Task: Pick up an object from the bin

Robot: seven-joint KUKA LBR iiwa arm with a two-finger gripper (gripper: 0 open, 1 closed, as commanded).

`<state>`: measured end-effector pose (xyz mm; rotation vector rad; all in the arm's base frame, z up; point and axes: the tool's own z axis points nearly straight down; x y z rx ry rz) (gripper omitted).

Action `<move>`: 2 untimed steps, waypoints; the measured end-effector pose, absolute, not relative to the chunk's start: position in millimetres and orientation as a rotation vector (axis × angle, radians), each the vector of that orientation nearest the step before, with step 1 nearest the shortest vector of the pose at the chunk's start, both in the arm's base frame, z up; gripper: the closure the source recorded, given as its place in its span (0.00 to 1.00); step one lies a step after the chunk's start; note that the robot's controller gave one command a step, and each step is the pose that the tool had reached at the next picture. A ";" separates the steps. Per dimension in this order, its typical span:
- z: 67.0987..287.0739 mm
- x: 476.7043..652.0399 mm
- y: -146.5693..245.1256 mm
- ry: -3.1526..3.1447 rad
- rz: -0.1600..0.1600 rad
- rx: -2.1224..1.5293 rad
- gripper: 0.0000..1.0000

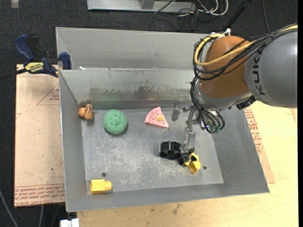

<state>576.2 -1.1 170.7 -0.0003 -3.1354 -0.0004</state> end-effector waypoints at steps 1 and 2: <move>175.6 577.6 -1.1 -3.143 0.000 0.000 0.00; 102.2 553.3 -15.1 -3.142 -0.002 -0.159 0.00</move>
Offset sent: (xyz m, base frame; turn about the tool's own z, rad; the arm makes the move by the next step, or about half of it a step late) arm -0.0346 -0.0213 -0.1007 0.1464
